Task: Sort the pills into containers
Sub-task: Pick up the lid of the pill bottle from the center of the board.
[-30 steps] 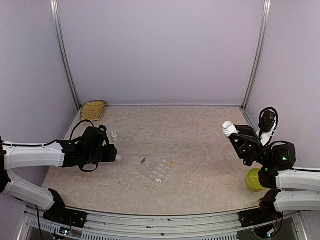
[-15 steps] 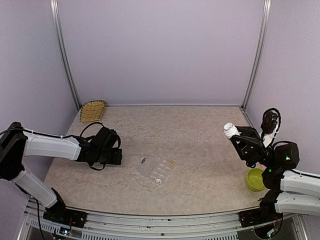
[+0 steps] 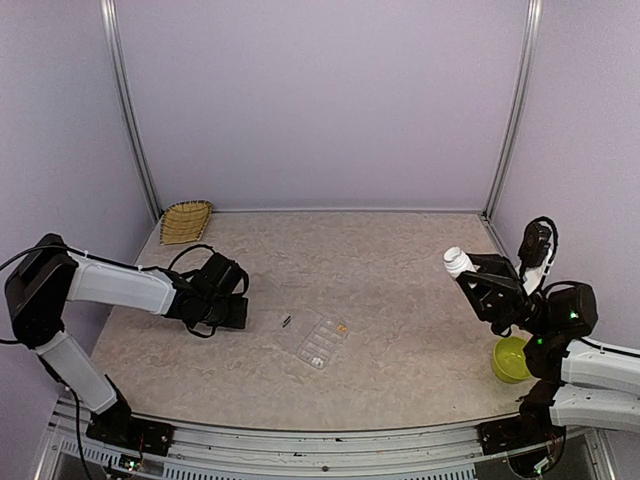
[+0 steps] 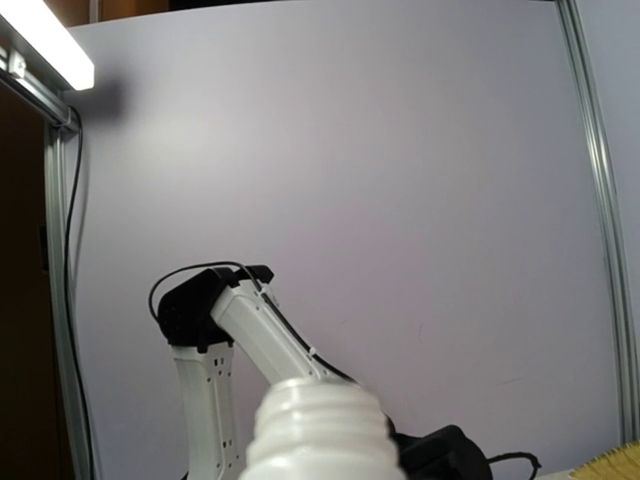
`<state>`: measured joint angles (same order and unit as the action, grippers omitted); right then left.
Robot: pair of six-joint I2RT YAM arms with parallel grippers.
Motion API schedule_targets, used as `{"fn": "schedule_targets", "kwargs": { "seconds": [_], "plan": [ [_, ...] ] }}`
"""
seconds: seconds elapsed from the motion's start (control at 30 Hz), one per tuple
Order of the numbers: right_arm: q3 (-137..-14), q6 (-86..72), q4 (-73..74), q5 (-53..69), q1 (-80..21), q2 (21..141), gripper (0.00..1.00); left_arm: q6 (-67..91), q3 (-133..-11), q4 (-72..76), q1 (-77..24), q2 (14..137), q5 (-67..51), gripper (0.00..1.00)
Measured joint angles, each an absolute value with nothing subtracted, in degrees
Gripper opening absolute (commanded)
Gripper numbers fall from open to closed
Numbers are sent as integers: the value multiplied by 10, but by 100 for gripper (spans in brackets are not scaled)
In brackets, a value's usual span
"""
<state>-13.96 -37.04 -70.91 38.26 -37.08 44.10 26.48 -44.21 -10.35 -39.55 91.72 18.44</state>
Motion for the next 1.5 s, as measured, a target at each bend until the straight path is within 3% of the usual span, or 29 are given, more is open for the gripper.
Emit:
{"fn": "schedule_targets", "kwargs": {
  "seconds": [0.63, 0.93, 1.5],
  "plan": [
    [-140, -369, -697, 383, -371, 450, 13, 258, -457, -88, -393, 955, 185, 40],
    [-140, -369, -697, 383, -371, 450, 13, 256, -457, -84, -393, 955, 185, 44],
    [-140, -369, -697, 383, -371, 453, 13, 256, -457, -79, -389, 962, 185, 42]
  ]
}}
